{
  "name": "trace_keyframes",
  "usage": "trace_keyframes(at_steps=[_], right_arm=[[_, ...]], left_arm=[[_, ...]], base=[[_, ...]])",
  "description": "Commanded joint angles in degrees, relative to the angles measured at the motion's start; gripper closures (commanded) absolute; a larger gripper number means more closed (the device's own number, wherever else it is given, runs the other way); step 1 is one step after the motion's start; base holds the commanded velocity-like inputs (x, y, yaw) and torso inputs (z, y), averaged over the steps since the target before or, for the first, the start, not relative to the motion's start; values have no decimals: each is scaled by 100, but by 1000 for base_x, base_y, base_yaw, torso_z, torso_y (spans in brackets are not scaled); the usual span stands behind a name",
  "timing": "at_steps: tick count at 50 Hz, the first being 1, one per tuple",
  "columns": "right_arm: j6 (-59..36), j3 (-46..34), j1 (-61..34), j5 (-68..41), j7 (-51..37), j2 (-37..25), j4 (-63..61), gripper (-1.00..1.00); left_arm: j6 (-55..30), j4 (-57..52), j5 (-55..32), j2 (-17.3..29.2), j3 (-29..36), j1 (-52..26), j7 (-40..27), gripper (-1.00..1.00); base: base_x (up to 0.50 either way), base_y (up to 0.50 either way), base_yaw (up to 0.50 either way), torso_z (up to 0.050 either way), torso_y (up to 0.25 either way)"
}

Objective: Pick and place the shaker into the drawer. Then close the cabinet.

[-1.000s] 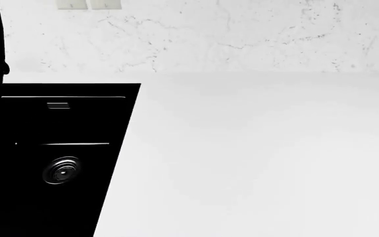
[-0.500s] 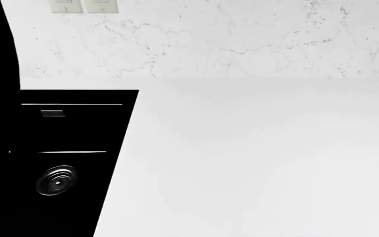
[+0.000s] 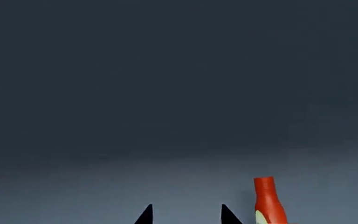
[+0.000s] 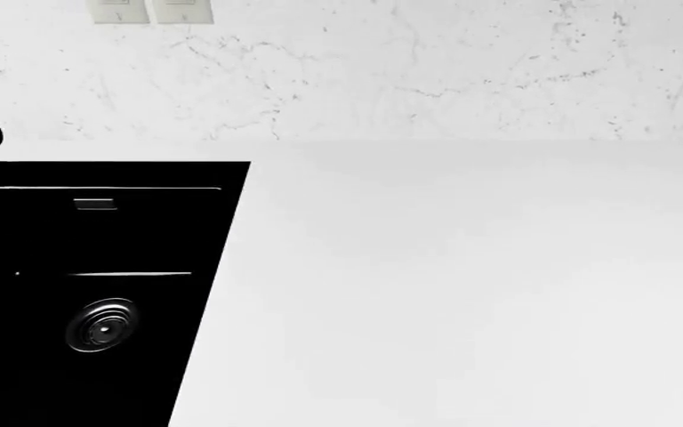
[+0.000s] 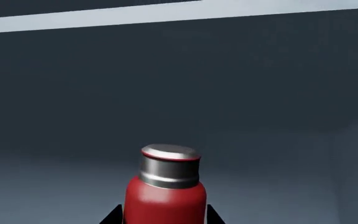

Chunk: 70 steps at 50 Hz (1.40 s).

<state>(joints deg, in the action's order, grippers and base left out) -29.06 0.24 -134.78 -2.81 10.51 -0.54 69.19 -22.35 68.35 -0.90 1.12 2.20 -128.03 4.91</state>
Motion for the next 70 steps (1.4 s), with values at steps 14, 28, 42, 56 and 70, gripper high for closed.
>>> trace_keyframes(at_steps=[14,28,42,56,70], right_arm=[[180,12,-22,1,97,-20,148,100],[429,-38,-21,87,141,8,288,100],[509,-121,-21,35,215,35,510,100],[479,-118,-21,26,201,31,575,100],[-3870,129,5358,-1056,-745,-75,-9010,100]], left_arm=[[481,-1231,-199,-110,568,-697,385,100],[600,-851,-525,-110,852,-696,322,100],[821,-513,-791,-110,1127,-696,308,100],[937,-304,-990,-110,1298,-696,311,100],[-4238,-9290,-1374,31,105,5615,-582,100]], base=[[0,0,0,0,0],[-464,0,0,0,0],[-500,-1,0,0,0],[-500,-1,0,0,0],[-71,0,0,0,0]])
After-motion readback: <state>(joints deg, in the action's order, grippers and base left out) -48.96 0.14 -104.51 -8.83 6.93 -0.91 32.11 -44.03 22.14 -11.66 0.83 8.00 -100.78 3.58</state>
